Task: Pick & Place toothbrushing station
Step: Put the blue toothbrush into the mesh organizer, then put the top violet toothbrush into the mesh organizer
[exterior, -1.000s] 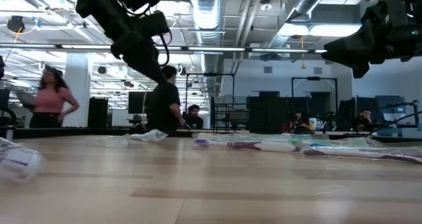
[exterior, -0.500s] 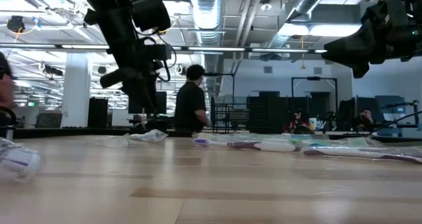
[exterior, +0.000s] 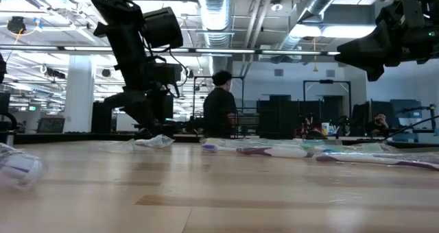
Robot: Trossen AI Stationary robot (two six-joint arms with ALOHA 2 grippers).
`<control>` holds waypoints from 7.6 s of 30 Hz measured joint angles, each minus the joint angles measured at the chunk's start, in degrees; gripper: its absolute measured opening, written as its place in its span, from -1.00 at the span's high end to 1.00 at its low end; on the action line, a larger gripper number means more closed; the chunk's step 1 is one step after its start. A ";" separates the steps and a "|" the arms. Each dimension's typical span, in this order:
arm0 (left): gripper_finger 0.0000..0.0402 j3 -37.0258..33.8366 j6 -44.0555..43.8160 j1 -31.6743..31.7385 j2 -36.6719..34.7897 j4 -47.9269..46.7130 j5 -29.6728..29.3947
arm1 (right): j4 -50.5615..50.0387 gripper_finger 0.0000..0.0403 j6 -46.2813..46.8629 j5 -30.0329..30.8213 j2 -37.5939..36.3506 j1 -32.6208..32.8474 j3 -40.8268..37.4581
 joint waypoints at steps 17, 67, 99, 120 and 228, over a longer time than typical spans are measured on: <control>-0.04 0.00 4.07 0.00 5.39 0.94 1.21 | -0.38 0.39 0.00 0.00 0.00 0.00 0.01; 1.00 -0.10 -7.32 9.58 -16.02 36.63 23.13 | 0.86 0.39 0.02 0.50 0.02 -0.11 0.00; 1.00 14.38 -29.33 27.96 17.66 78.40 37.21 | 14.21 0.39 -12.72 0.55 0.02 -0.11 0.00; 1.00 13.97 -31.81 28.57 22.07 79.09 38.87 | 12.87 0.39 -14.05 0.63 0.02 -0.11 0.00; 0.47 13.99 -21.59 24.97 9.98 46.60 39.05 | 11.19 0.39 -13.55 0.66 0.02 -0.09 0.00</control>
